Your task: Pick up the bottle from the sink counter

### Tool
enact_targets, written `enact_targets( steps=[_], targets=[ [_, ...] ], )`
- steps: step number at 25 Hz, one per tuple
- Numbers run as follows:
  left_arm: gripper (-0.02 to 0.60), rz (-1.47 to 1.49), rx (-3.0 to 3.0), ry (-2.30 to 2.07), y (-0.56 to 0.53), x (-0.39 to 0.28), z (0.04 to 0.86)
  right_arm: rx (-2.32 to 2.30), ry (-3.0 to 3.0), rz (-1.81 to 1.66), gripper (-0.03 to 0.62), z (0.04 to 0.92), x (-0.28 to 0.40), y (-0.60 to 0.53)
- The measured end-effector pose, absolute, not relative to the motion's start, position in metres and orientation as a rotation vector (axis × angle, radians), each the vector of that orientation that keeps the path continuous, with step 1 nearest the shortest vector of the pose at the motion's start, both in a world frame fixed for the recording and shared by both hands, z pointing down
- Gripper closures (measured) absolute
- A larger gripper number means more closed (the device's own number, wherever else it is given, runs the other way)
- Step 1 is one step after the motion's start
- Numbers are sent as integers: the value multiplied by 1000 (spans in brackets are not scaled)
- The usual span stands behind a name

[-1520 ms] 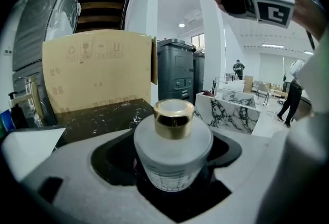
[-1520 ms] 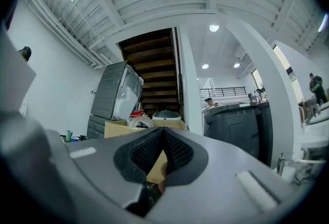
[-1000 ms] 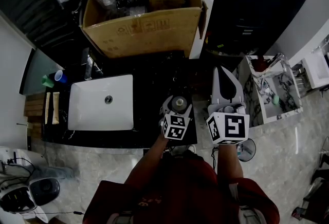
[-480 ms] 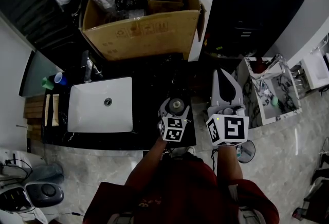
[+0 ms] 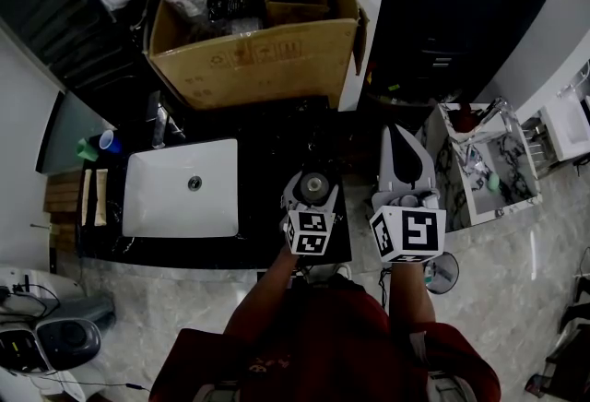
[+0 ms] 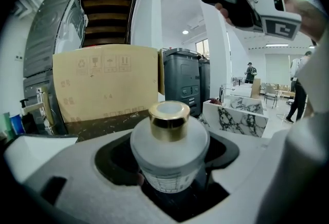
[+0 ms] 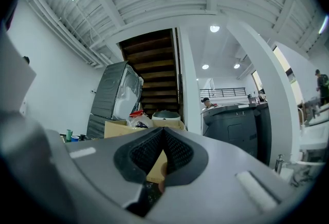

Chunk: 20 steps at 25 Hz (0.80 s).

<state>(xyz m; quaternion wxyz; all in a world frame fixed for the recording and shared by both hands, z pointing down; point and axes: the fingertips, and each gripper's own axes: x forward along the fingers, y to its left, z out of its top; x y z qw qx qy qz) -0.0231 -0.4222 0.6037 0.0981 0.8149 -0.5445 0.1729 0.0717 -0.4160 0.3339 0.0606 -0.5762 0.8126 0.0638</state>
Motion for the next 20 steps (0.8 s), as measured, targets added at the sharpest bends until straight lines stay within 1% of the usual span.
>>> enact_targets(
  steps=[6,20],
  targets=[
    [247,463,2508,-1720,-427,-22,555,-1741,2455,193,592,332,75,-415],
    [247,172,2639,-1882,-422,-31,426,-1729,2448,202,592,329,72,-411]
  ],
)
